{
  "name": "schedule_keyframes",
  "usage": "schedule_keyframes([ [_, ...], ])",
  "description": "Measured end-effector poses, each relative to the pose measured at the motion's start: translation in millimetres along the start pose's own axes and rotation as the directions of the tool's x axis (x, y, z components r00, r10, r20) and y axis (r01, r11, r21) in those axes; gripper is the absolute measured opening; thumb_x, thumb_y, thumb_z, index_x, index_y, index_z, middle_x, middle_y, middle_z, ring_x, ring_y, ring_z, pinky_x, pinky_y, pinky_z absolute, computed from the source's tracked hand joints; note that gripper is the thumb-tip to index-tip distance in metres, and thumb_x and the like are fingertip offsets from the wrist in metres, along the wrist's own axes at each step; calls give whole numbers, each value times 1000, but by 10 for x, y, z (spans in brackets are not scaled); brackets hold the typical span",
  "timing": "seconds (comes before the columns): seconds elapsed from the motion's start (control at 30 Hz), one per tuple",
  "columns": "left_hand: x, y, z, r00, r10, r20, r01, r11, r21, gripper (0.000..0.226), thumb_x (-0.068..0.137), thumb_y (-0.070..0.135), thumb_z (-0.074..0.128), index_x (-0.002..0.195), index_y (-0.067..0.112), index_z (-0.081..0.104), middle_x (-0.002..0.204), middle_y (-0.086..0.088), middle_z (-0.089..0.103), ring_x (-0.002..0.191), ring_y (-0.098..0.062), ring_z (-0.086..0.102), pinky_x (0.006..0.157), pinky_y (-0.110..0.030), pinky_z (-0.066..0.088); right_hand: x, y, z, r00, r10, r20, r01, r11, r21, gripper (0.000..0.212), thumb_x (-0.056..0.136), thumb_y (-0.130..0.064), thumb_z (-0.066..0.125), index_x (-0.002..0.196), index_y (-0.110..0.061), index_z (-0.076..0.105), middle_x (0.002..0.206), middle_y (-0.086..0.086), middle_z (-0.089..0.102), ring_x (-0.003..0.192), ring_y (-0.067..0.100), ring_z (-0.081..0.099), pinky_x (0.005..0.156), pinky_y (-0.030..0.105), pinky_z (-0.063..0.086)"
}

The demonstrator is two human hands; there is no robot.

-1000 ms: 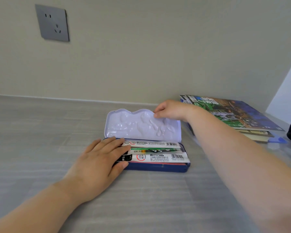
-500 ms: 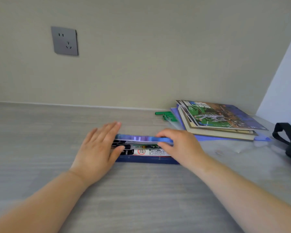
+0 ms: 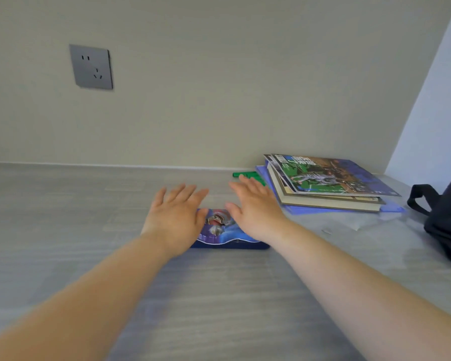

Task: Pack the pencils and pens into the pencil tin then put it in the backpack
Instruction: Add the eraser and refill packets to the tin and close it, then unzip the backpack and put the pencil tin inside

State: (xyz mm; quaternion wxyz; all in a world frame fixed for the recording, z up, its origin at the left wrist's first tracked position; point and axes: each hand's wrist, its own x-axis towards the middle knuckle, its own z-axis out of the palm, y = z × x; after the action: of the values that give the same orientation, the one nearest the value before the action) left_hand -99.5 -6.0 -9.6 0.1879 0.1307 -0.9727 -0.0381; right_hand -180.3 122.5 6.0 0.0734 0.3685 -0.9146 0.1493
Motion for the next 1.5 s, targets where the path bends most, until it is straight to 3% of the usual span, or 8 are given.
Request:
schedule_keyframes([
  [0.1, 106, 132, 85, 994, 6, 113, -11, 999, 49, 49, 95, 34, 18, 143, 33, 6, 157, 7, 2, 145, -15, -5, 115, -46, -11, 101, 1, 152, 975, 123, 188, -99, 986, -135, 58, 94, -48, 24, 145, -26, 5, 157, 4, -6, 144, 25, -9, 114, 52, -6],
  [0.23, 116, 93, 208, 967, -51, 249, 41, 998, 43, 48, 95, 32, 15, 143, 35, 7, 157, 8, 4, 145, -15, -1, 115, -50, -5, 121, 35, 264, 955, 119, 273, -93, 990, -107, 53, 94, -49, 19, 143, -29, 14, 157, 0, 5, 144, 24, 3, 113, 56, 4],
  [0.6, 140, 108, 205, 971, -63, 231, 60, 998, 22, 48, 94, 33, 20, 142, 30, 17, 155, 3, 17, 142, -16, 16, 116, -41, 9, 85, 36, 278, 982, 100, 157, -90, 993, -72, 48, 93, -47, 26, 132, -22, 37, 143, 4, 41, 131, 26, 32, 105, 45, 25],
  [0.77, -78, -82, 94, 979, -68, 192, 96, 985, -141, 51, 89, 49, 34, 137, 30, 33, 154, 2, 20, 141, -15, 19, 115, -31, 11, -168, 67, 307, 989, 12, -149, -16, 999, -27, 45, 89, -50, 36, 120, -21, 51, 133, 0, 52, 128, 20, 36, 108, 42, 22],
  [0.9, -378, -306, 20, 970, -108, 217, 180, 920, -349, 82, 61, 52, 45, 137, 26, 31, 150, 5, 26, 135, -13, 33, 107, -24, 26, -332, 194, 248, 997, 55, -44, -51, 994, 99, 52, 88, -46, 47, 132, -20, 40, 147, 1, 34, 137, 19, 24, 111, 37, 24],
  [1.1, -464, -359, 41, 971, -137, 197, 214, 866, -452, 72, 76, 30, 67, 138, 16, 33, 143, -6, 41, 129, -19, 42, 104, -24, 30, -473, 269, 200, 997, 21, 77, -38, 974, 225, 67, 82, -29, 62, 139, -16, 30, 153, 5, 20, 142, 17, 13, 115, 25, 13],
  [1.4, -332, -193, -102, 866, -420, 272, 274, -57, -960, 52, 88, 12, 52, 136, 11, 33, 121, -12, 51, 102, -26, 52, 84, -40, 47, -444, 204, 147, 972, 234, 28, -181, 665, 725, 45, 85, -6, 58, 128, -13, 48, 124, 5, 55, 100, 8, 48, 82, 11, 34],
  [1.5, -319, -113, -103, 841, -451, 300, 245, -177, -953, 53, 86, 5, 52, 134, 8, 31, 116, -16, 51, 92, -27, 56, 61, -34, 57, -485, 260, 124, 981, 190, 39, -157, 657, 737, 46, 82, -4, 62, 126, -13, 50, 111, -2, 53, 98, 7, 49, 67, -3, 39],
])
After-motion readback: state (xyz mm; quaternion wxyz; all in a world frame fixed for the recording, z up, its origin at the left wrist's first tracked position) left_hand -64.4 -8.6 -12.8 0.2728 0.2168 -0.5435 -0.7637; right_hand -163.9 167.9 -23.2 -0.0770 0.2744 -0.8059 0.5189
